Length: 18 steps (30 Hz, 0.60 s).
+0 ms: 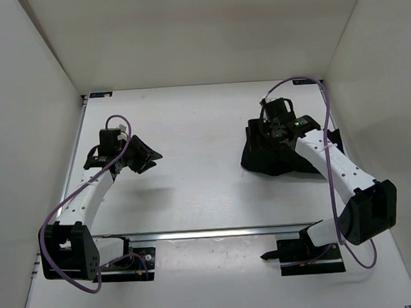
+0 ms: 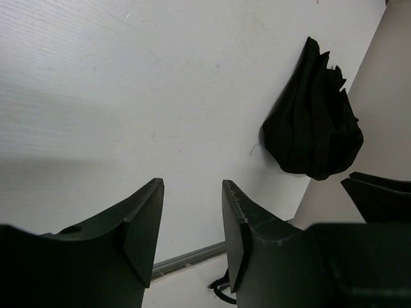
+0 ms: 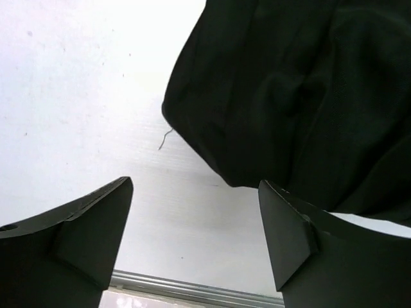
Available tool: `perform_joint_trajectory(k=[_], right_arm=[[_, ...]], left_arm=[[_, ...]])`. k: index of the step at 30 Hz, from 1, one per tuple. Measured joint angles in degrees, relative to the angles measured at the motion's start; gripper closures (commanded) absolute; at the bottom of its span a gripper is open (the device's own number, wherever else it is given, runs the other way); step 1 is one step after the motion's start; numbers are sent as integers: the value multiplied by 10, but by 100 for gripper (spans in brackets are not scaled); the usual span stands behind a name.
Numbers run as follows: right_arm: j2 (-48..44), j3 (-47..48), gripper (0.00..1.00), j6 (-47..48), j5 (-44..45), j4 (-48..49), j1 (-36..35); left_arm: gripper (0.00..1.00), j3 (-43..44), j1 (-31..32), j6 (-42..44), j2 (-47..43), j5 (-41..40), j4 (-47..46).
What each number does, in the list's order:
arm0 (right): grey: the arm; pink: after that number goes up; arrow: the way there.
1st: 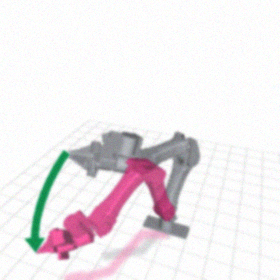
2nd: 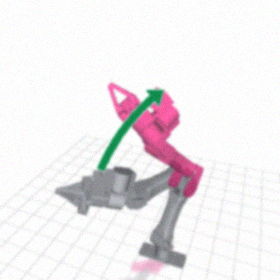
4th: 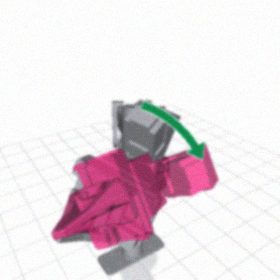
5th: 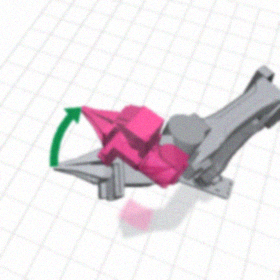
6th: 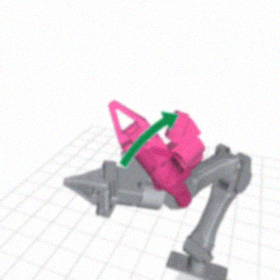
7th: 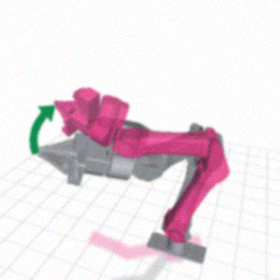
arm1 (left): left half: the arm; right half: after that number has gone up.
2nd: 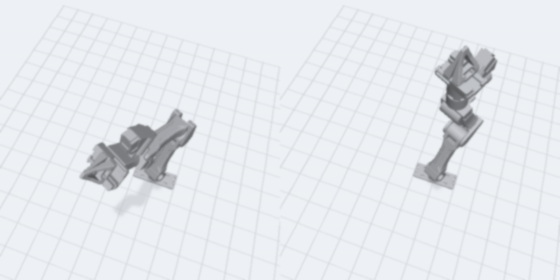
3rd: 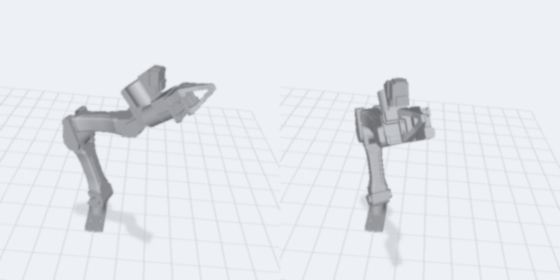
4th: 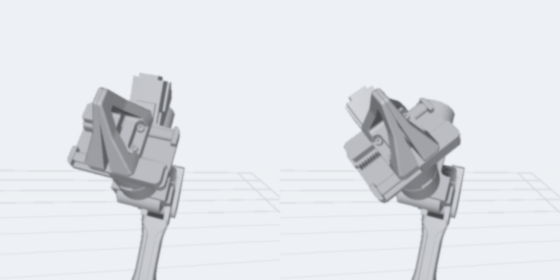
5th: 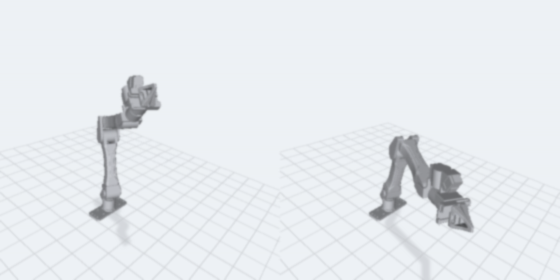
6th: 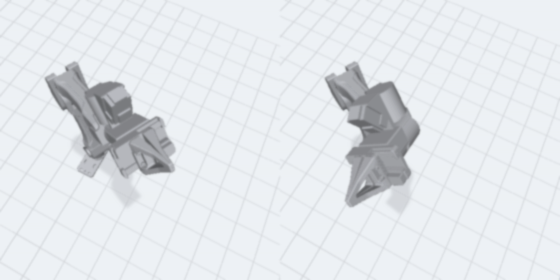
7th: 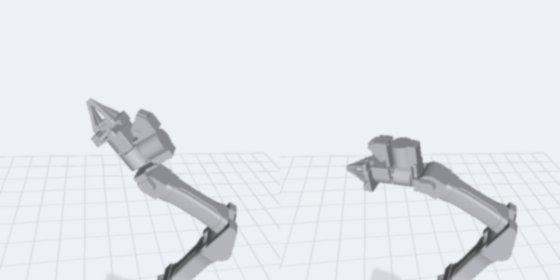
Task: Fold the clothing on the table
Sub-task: Move the skirt to the center of the board
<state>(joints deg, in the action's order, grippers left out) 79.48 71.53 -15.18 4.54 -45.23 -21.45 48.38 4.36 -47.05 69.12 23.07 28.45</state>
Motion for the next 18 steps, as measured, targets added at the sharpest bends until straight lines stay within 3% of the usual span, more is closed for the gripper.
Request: perform_joint_trajectory(k=[5,13,16,18], right_arm=[[-17,-40,20,11,13,3,35],[-61,-109,3,64,32,32,286],[-22,-113,2,64,8,48,275],[23,-113,22,66,-13,64,263]], left_arm=[[48,0,0,0,0,0,-1],[44,-1,3,0,1,1,-3],[44,-2,4,-3,1,1,-5],[44,-4,4,-4,1,1,-6]])
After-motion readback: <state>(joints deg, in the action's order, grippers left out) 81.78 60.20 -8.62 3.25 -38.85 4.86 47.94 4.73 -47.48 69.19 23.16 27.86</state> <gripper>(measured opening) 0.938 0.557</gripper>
